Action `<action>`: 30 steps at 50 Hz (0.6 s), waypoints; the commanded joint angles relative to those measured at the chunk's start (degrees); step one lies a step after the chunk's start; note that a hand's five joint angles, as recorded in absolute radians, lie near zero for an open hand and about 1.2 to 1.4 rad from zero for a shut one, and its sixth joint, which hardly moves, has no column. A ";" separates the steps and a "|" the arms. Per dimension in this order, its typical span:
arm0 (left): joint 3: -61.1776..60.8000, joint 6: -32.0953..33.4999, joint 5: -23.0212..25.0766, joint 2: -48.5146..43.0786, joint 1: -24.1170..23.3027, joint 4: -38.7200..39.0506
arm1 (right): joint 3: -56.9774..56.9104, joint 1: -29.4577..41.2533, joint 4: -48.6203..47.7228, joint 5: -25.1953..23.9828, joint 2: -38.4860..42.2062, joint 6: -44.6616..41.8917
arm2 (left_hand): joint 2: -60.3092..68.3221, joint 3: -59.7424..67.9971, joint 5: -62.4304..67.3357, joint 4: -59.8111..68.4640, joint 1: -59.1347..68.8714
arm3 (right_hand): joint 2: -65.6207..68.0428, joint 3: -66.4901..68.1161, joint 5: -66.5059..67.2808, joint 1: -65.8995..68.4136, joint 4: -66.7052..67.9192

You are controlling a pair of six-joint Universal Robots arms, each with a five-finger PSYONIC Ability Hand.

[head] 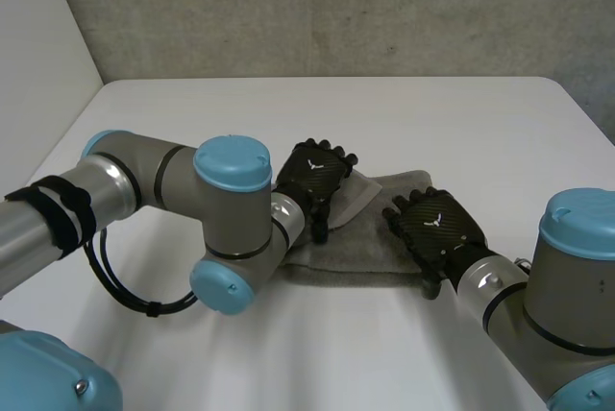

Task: Fold the towel.

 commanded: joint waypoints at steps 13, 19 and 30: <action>-5.76 -0.68 -25.80 5.00 4.38 -0.02 | -1.07 0.58 0.09 0.15 1.16 -0.20 | 1.16 1.19 -9.19 2.37 2.04 | 3.19 3.32 3.50 3.63 2.47; -13.24 -0.77 -24.05 9.57 5.35 1.21 | -1.25 0.58 0.00 0.24 1.68 -0.38 | 1.16 1.19 -9.19 2.37 2.04 | 3.69 3.82 4.01 4.14 2.98; -22.57 -3.14 -22.91 14.50 4.30 1.83 | -1.78 0.58 0.00 0.24 2.03 -0.73 | 1.00 1.02 -9.36 2.20 1.87 | 15.47 15.60 15.78 15.92 14.75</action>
